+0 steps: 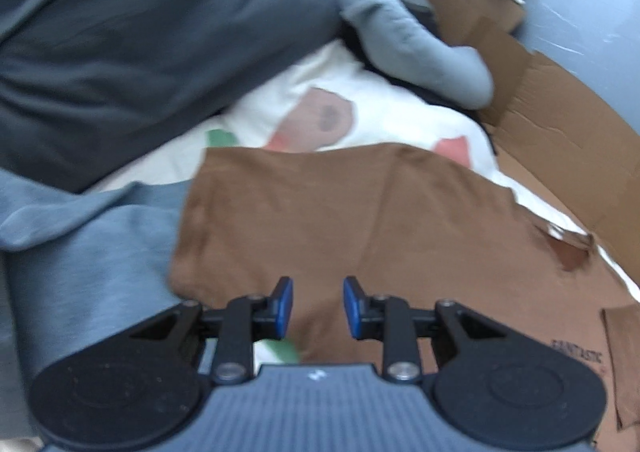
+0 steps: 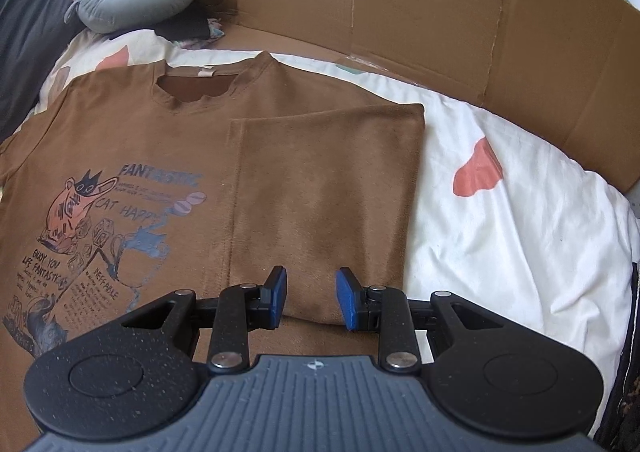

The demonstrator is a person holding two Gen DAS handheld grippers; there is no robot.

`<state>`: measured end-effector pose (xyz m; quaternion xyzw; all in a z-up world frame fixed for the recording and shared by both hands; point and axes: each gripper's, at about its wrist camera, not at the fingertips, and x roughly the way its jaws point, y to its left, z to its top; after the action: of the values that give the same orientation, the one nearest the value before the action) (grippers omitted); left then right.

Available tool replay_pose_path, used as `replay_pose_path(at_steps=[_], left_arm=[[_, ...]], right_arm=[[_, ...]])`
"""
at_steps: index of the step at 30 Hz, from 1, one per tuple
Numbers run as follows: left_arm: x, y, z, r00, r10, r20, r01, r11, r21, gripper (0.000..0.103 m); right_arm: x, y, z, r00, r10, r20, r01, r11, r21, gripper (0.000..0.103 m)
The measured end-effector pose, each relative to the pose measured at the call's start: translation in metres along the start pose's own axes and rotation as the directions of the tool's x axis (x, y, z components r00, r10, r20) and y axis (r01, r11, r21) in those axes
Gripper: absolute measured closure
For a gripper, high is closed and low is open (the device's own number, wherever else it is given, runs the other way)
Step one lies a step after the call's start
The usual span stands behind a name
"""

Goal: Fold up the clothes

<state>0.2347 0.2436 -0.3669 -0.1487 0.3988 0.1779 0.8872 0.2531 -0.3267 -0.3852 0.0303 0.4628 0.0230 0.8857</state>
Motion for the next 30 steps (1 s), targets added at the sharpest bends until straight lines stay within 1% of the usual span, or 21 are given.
replay_pose_path(at_steps=[1,2,3,4,5,7,9,10,13,18,22,24,26,29,30], left_arm=[[0.002,0.005,0.000,1.000,0.018,0.004,-0.018,1.000,-0.010,0.072],[0.003,0.009,0.000,0.999,0.036,0.006,-0.035,0.999,-0.024,0.068],[0.002,0.014,-0.002,0.999,0.050,0.008,-0.050,0.998,-0.040,0.056],[0.003,0.018,-0.004,0.998,0.065,0.010,-0.064,0.996,-0.055,0.051],[0.004,0.022,-0.006,0.997,0.076,0.013,-0.075,0.995,-0.068,0.048],[0.006,0.028,-0.009,0.996,0.085,0.014,-0.084,0.993,-0.086,0.048],[0.009,0.035,-0.012,0.997,0.078,0.001,-0.078,0.990,-0.115,0.047],[0.010,0.039,-0.014,0.998,0.065,-0.003,-0.065,0.988,-0.140,0.046],[0.015,0.047,-0.018,0.999,0.032,-0.009,-0.033,0.977,-0.209,0.040],[0.027,0.056,-0.019,1.000,-0.003,-0.012,0.000,0.956,-0.292,0.035],[0.038,0.060,-0.022,0.999,-0.035,-0.004,0.032,0.946,-0.322,0.027],[0.043,0.062,-0.025,0.998,-0.057,0.013,0.058,0.944,-0.325,0.021],[0.045,0.063,-0.028,0.997,-0.069,0.034,0.076,0.943,-0.325,0.018],[0.046,0.064,-0.027,0.996,-0.069,0.054,0.084,0.932,-0.352,0.017],[0.045,0.065,-0.026,0.996,-0.067,0.061,0.085,0.927,-0.366,0.020]], right_arm=[[0.000,0.000,0.000,1.000,0.000,0.000,0.000,1.000,-0.003,0.069],[0.001,0.000,0.000,1.000,0.001,-0.001,-0.001,1.000,-0.005,0.069],[0.001,0.000,0.000,1.000,0.001,-0.001,-0.001,1.000,-0.008,0.069],[0.002,0.000,0.001,1.000,0.001,-0.002,-0.001,1.000,-0.011,0.069],[0.002,0.000,0.000,1.000,0.002,-0.002,-0.002,1.000,-0.012,0.069],[0.002,0.000,-0.001,1.000,0.004,-0.003,-0.004,1.000,-0.015,0.069],[0.002,0.001,-0.001,1.000,0.007,-0.005,-0.008,1.000,-0.019,0.069],[0.003,0.002,-0.002,1.000,0.009,-0.006,-0.010,1.000,-0.021,0.069],[0.003,0.003,-0.003,1.000,0.014,-0.006,-0.014,0.999,-0.030,0.069],[0.004,0.005,-0.005,1.000,0.014,-0.010,-0.014,0.999,-0.043,0.069],[0.005,0.007,-0.005,1.000,0.013,-0.011,-0.013,0.999,-0.051,0.069],[0.006,0.007,-0.004,1.000,0.013,-0.012,-0.014,0.999,-0.051,0.069],[0.006,0.009,-0.005,1.000,0.015,-0.013,-0.015,0.999,-0.052,0.069],[0.006,0.012,-0.004,1.000,0.021,-0.010,-0.021,0.998,-0.059,0.069],[0.006,0.013,-0.004,1.000,0.023,-0.008,-0.023,0.998,-0.062,0.069]])
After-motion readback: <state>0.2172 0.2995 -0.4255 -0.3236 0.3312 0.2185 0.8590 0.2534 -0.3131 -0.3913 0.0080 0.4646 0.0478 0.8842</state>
